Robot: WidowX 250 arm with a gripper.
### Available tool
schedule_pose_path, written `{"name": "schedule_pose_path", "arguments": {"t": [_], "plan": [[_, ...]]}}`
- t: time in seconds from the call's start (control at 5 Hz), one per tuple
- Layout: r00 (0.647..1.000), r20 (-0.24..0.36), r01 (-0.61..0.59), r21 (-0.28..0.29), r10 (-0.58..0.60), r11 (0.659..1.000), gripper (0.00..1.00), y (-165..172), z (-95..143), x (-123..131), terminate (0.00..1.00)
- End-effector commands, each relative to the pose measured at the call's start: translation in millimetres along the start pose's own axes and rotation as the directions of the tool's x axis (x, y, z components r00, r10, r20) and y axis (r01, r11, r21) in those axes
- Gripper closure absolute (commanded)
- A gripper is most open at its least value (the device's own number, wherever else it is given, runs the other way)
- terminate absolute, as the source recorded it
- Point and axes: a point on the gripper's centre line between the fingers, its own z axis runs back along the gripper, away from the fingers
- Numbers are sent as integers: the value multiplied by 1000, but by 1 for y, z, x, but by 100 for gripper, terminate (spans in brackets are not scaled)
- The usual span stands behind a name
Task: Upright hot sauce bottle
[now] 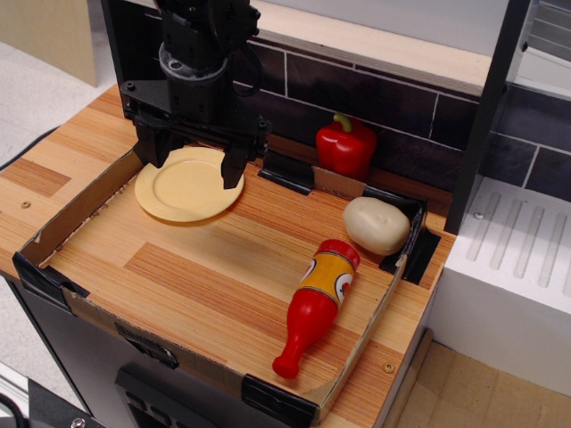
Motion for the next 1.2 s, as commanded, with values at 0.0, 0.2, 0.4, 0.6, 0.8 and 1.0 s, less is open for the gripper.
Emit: {"name": "schedule_pose_path", "arguments": {"t": [0.0,0.2,0.4,0.6,0.8,1.0], "plan": [[1000,0,0,0,0,1000,0,0,0,0,0],[1000,-20,8,-51,-9,999,0,-24,13,-30,0],[998,-48,22,-134,-28,991,0,-45,27,-55,0],[995,-92,28,-195,-47,980,0,-65,39,-75,0],[988,-146,23,-206,-54,978,0,-86,33,-93,0],[986,-160,22,-183,-52,983,0,-98,20,-102,0]]}}
